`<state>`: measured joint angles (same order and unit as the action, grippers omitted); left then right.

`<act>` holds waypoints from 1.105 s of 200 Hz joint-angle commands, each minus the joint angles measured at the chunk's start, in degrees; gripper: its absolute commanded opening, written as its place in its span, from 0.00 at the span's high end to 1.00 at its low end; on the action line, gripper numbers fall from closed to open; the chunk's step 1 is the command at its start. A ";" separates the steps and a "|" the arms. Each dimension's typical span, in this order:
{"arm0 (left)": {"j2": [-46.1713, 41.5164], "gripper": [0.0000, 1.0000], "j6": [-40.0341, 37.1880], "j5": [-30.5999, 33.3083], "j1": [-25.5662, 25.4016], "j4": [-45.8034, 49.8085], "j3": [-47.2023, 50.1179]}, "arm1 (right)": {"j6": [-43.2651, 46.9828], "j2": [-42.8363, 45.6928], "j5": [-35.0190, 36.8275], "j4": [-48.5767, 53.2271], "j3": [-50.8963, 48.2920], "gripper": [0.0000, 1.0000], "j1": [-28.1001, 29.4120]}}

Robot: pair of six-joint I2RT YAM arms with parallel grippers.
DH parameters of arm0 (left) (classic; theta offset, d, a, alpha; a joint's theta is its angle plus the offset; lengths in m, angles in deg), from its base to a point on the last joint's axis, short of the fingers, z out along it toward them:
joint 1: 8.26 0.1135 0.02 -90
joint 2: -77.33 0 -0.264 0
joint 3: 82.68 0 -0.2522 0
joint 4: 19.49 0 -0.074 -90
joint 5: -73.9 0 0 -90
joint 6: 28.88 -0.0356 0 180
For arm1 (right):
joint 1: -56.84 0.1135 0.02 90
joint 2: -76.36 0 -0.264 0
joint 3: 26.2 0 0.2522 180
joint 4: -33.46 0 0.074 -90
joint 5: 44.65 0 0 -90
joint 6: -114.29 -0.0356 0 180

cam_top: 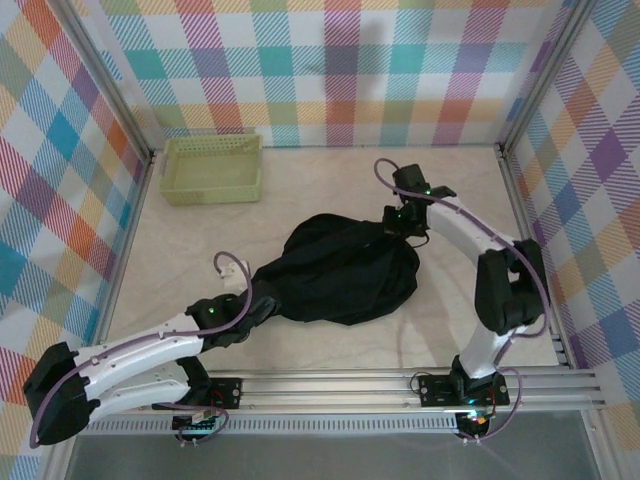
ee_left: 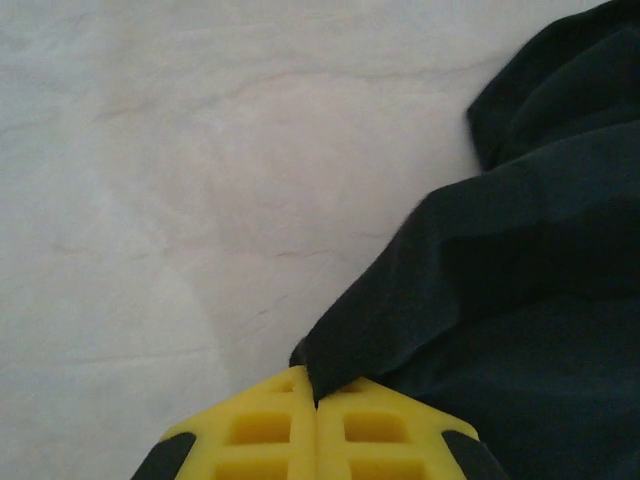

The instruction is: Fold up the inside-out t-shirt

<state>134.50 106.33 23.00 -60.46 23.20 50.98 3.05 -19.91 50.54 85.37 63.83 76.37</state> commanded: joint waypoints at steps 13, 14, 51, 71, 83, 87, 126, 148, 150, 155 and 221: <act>9.32 1.00 -13.56 -5.87 3.31 -9.72 -15.35 | 2.37 14.36 11.33 9.55 12.66 1.00 -2.49; 9.70 1.00 -13.96 -5.91 3.32 -9.79 -15.95 | 2.44 14.62 11.55 9.74 13.02 1.00 -2.53; 16.40 1.00 -22.21 -7.60 5.27 -11.37 -34.00 | 5.26 17.92 18.21 19.54 32.92 1.00 -2.66; 15.08 1.00 -23.17 -8.84 7.84 -12.55 -36.66 | 6.12 19.29 20.05 21.61 39.19 1.00 -2.66; 14.57 1.00 -22.90 -9.19 9.75 -11.50 -36.43 | 6.28 20.74 18.41 21.21 39.71 1.00 -2.70; 14.66 1.00 -22.64 -9.24 10.40 -10.47 -36.34 | 6.21 21.14 17.34 21.14 39.47 1.00 -2.61; 14.00 1.00 -16.61 -9.17 15.57 -0.72 -28.68 | 6.27 22.45 14.51 18.42 28.82 1.00 8.92; 11.14 1.00 -13.33 -9.74 18.48 2.55 -21.62 | 3.48 20.58 12.88 14.64 18.56 1.00 18.12; 10.91 1.00 -13.00 -9.67 18.83 2.83 -20.94 | 3.24 20.31 12.66 14.11 17.57 1.00 19.04; 10.21 0.99 -12.37 -9.65 19.52 3.47 -19.51 | 2.54 19.33 12.27 12.93 15.18 1.00 21.12; 4.16 0.50 -10.71 -12.71 21.34 7.40 -14.18 | -2.07 11.53 9.76 7.00 5.00 0.34 30.01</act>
<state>139.77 94.86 12.81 -39.22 28.62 38.34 2.66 -14.19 57.34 94.77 68.12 106.91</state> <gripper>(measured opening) 0.482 0.552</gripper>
